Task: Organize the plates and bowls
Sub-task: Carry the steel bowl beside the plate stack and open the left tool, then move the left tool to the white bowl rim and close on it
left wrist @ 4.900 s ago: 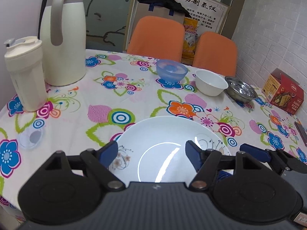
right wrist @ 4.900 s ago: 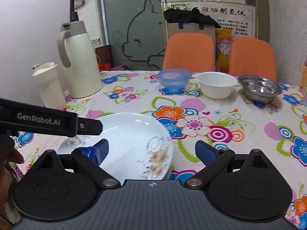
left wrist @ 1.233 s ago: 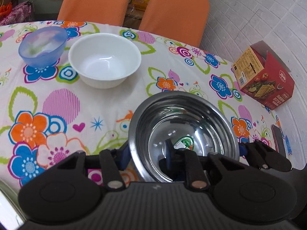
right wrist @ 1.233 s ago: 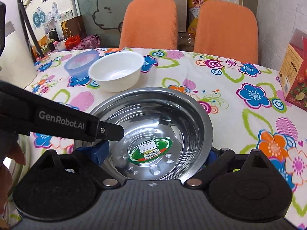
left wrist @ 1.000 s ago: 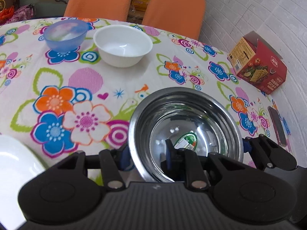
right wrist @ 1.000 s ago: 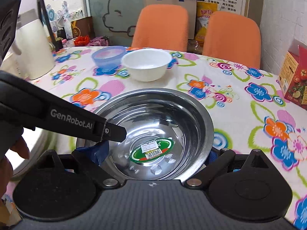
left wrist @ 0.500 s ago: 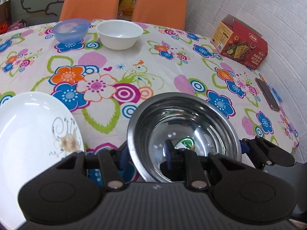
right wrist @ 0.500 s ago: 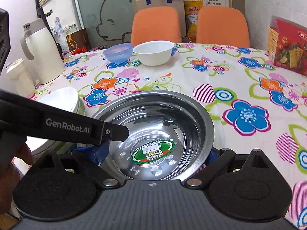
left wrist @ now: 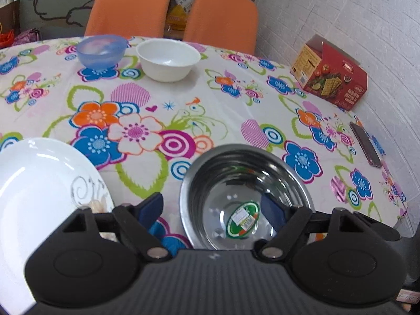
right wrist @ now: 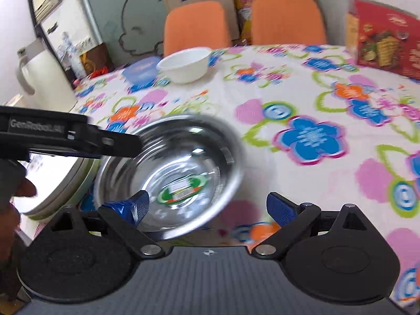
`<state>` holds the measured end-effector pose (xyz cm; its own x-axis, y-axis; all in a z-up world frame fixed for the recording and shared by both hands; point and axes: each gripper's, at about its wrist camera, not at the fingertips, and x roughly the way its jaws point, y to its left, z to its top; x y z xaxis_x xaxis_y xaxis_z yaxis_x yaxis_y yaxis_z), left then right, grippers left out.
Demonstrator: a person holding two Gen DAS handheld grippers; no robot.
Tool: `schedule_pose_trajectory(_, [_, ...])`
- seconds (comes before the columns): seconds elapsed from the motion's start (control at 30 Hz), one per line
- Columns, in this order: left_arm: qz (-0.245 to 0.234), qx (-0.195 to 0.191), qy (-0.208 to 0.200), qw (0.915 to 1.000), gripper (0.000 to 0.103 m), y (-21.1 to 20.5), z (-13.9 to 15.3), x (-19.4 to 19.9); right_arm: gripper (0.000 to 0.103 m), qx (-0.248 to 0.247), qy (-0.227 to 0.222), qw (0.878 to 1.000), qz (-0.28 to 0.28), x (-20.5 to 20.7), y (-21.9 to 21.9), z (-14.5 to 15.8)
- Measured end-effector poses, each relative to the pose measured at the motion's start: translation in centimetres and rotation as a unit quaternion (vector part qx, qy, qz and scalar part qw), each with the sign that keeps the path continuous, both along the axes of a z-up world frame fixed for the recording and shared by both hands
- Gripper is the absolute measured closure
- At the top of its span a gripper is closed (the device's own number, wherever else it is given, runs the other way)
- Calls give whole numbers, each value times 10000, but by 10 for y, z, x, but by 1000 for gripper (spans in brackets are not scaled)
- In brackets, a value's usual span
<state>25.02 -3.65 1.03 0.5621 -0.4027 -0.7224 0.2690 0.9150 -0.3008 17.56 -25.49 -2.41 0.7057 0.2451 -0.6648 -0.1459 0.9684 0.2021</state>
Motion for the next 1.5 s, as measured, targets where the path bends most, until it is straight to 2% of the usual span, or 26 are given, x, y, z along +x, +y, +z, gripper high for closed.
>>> schedule_pose_trajectory(0.1, [234,-202,-306,9991,13,19,24,9,19,62,-368,9987,-335,2,-21,24])
schedule_pose_trajectory(0.23, [633,-266,-462,9966,13,40,45,38,19,-92,-646,9973,-327,36,-25,48])
schedule_pose_trajectory(0.4, [975,-467,-170,9940,12,63,39,72,19,-173,-706,9974,14,93,-10,59])
schedule_pose_trajectory(0.57, [1135,-586,203,9916,12,62,27,119,19,-382,-605,9966,402,153,16,60])
schedule_pose_trajectory(0.77, [1548,-565,174,9862,12,50,26,182,19,-609,-522,9951,578,222,35,50])
schedule_pose_trajectory(1.0, [1950,-690,793,9752,12,45,-4,231,19,-996,-292,9921,711,281,52,19])
schedule_pose_trajectory(1.13, [2091,-870,1125,9675,14,43,-17,247,19,-1300,-156,9863,1006,300,67,3])
schedule_pose_trajectory(1.2, [2104,-793,1209,9669,16,39,-21,254,19,-1425,-138,9839,1070,305,73,-3])
schedule_pose_trajectory(1.33, [2124,-724,1248,9665,19,36,-26,263,19,-1242,-33,9852,1183,314,76,-7])
schedule_pose_trajectory(1.47, [2052,-683,1272,9680,26,35,-28,267,21,-1098,38,9846,1363,316,80,-9])
schedule_pose_trajectory(1.5, [2014,-623,1258,9694,32,34,-27,267,22,-1092,33,9837,1431,314,82,-9])
